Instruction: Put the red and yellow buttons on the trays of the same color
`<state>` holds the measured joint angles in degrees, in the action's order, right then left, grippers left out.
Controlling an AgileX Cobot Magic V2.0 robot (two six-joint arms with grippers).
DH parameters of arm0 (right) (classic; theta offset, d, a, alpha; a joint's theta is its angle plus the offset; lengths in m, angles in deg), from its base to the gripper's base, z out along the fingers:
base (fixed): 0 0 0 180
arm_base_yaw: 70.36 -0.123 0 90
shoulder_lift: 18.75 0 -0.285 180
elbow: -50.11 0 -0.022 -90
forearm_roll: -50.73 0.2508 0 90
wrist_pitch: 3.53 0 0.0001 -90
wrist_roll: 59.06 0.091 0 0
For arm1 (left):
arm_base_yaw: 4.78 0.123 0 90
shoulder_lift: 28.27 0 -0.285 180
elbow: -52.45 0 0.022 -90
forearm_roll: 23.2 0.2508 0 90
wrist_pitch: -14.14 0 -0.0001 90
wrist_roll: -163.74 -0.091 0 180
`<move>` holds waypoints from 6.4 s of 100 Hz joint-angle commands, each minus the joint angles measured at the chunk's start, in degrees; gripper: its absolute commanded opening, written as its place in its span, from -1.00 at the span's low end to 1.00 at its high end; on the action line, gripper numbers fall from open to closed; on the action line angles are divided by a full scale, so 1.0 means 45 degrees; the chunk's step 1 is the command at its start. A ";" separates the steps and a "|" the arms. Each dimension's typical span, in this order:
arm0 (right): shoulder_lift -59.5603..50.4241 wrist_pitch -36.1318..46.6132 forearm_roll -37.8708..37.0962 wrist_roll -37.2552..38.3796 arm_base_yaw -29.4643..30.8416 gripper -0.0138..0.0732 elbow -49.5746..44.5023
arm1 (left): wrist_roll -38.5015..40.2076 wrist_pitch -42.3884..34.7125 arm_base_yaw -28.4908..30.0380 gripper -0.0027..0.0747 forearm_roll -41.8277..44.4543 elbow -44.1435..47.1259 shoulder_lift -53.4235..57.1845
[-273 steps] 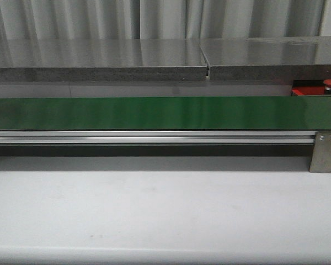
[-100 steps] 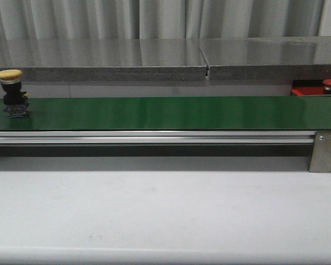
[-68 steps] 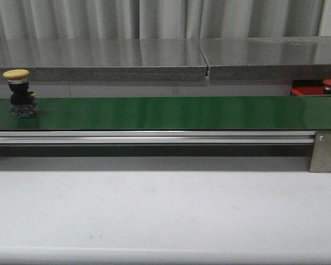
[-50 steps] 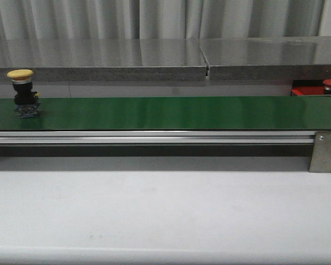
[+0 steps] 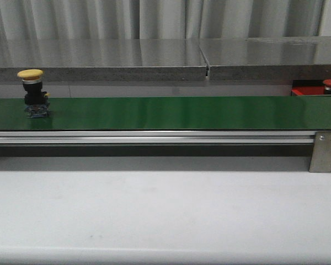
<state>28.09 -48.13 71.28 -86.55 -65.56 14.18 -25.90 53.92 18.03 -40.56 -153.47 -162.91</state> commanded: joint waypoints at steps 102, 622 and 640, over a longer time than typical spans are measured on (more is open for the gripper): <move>-0.0066 0.0683 0.0277 -0.0032 -0.0029 -0.95 0.0336 | 0.0040 0.0814 -0.0058 -0.98 -0.0274 -0.1512 0.1321; 0.3326 0.1045 0.1715 -0.0866 -0.0471 0.66 0.1949 | -0.0066 -0.2718 -0.5465 -0.98 0.0234 1.6211 2.3038; 0.6017 0.1636 0.1715 -0.1188 -0.1636 0.66 0.3348 | -0.0066 -0.2718 -0.5465 -0.98 0.0234 1.6211 2.3038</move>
<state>50.93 -44.82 77.27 -90.39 -71.06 24.84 -26.29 46.07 -6.12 -38.39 -79.17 -58.87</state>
